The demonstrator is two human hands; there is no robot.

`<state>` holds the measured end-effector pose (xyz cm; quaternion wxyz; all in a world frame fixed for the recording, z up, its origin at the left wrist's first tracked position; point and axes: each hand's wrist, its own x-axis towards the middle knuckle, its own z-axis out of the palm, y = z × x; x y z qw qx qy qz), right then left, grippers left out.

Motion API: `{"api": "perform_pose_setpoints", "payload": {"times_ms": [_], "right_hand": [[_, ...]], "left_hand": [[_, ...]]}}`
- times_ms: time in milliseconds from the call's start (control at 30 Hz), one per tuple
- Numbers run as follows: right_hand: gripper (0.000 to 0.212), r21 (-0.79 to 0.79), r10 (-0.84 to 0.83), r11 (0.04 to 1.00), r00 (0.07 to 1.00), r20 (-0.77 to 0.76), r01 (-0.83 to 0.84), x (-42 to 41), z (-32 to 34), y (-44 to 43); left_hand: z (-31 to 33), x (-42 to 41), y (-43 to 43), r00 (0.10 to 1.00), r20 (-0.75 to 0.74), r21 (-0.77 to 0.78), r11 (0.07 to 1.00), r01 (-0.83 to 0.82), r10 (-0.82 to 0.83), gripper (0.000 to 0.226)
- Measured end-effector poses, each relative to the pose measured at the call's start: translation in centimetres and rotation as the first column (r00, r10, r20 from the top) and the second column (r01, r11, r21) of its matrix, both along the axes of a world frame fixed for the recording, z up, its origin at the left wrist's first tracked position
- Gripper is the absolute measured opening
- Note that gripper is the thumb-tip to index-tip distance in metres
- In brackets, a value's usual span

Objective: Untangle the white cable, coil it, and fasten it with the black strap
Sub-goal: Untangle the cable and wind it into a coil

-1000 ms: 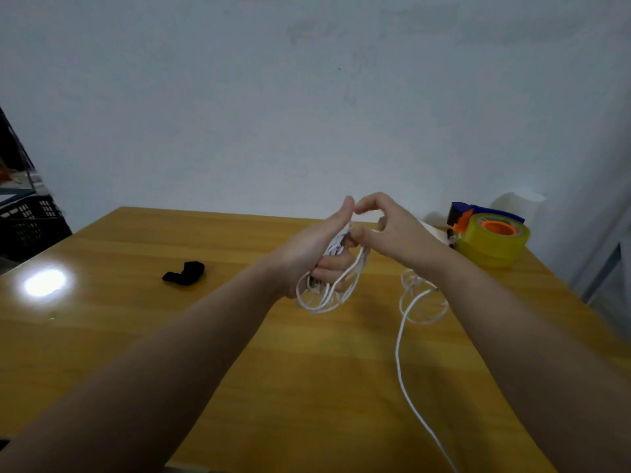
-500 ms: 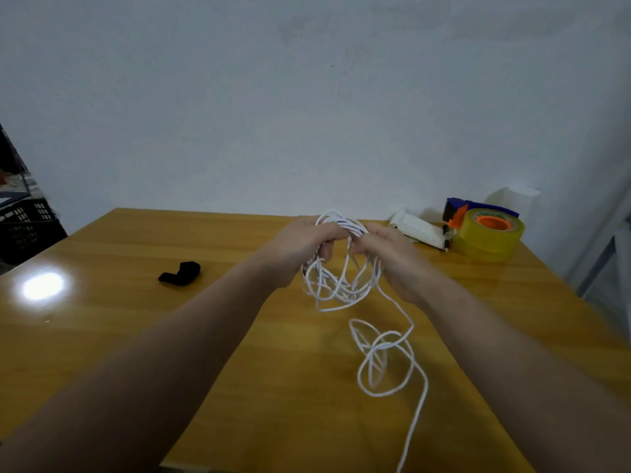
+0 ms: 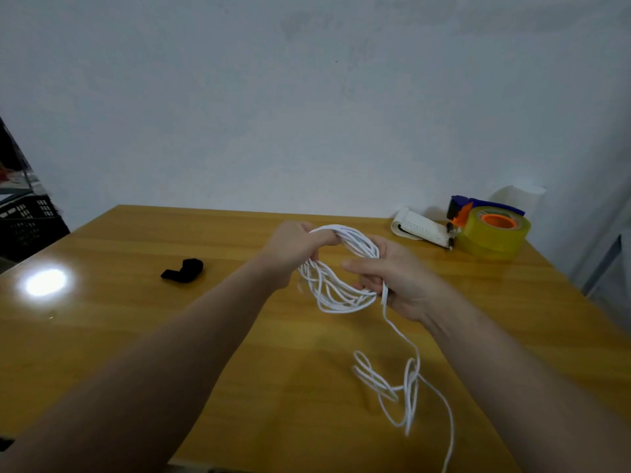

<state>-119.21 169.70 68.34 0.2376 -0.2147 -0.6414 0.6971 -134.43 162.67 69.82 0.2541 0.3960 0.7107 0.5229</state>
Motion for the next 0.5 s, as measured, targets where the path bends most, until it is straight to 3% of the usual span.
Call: {"api": "perform_pose_setpoints", "payload": {"times_ms": [67,133,167,233,333,367,400,500], "right_hand": [[0.007,0.126,-0.126,0.985,0.99,0.064,0.117,0.4,0.0,0.7],[0.008,0.155,-0.254,0.958,0.964,0.076,0.24,0.8,-0.4,1.6],[0.007,0.114,-0.287,0.954,0.955,0.071,0.278,0.8,-0.6,1.8],[0.006,-0.144,-0.297,0.943,0.954,0.047,0.3,0.5,-1.3,2.1],[0.022,-0.501,-0.287,0.818,0.955,0.074,0.285,-0.3,-2.2,1.4],[0.026,-0.538,-0.277,0.793,0.956,0.1,0.286,-0.4,-2.3,1.1],[0.028,-0.551,-0.269,0.784,0.956,0.114,0.286,-0.6,-2.3,0.7],[0.028,-0.559,-0.293,0.779,0.953,0.077,0.285,-1.3,-1.7,0.3]], "left_hand": [[0.4,0.5,0.0,0.989,0.147,0.076,0.997,0.023,-0.034,0.019],[0.3,1.8,-0.1,0.925,0.339,0.188,0.976,0.114,-0.173,0.015],[-0.2,2.5,-0.3,0.875,0.418,0.243,0.958,0.154,-0.247,0.019],[-1.2,3.8,-1.0,0.775,0.529,0.291,0.932,0.217,-0.346,0.025],[-2.7,3.6,-2.7,0.565,0.696,0.27,0.891,0.365,-0.443,0.017],[-3.1,3.5,-3.3,0.487,0.735,0.284,0.867,0.41,-0.472,0.01],[-3.6,3.3,-3.7,0.429,0.755,0.308,0.845,0.437,-0.497,0.019],[-5.2,3.0,-3.9,0.39,0.726,0.434,0.817,0.38,-0.566,0.058]]}}
